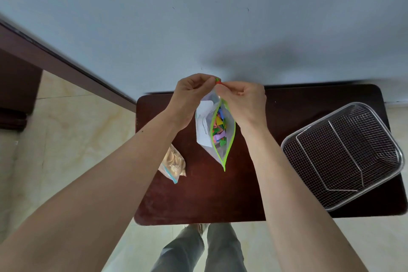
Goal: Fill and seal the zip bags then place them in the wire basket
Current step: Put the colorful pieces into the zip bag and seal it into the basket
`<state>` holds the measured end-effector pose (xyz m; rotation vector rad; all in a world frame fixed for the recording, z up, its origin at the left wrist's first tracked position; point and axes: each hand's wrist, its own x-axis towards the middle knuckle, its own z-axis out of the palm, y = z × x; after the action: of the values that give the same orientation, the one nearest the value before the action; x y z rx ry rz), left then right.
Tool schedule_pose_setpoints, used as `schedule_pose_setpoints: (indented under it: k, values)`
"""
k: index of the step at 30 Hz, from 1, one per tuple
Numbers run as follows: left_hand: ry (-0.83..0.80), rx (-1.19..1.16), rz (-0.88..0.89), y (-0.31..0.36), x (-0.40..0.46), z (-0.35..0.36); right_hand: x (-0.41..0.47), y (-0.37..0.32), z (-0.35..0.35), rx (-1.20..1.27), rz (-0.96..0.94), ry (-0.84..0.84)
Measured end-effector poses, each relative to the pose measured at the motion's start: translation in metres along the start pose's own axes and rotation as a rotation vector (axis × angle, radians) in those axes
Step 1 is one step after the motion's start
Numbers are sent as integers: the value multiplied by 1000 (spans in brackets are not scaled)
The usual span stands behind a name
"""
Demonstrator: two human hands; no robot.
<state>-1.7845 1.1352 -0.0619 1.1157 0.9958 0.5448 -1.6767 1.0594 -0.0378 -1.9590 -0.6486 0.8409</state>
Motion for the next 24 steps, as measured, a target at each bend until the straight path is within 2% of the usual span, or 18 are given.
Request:
schedule_pose_setpoints:
  k: [6, 10, 18, 24]
  values:
    - [35, -40, -20, -7, -1, 1, -1, 0, -2, -52, -66, -50]
    - [77, -36, -34, -11, -2, 5, -4, 1, -2, -80, -88, -17]
    - [386, -128, -74, -8, 4, -4, -18, 21, -11, -143, -41, -50]
    - [348, 11, 3, -8, -5, -10, -9, 26, -24, -224, -102, -135]
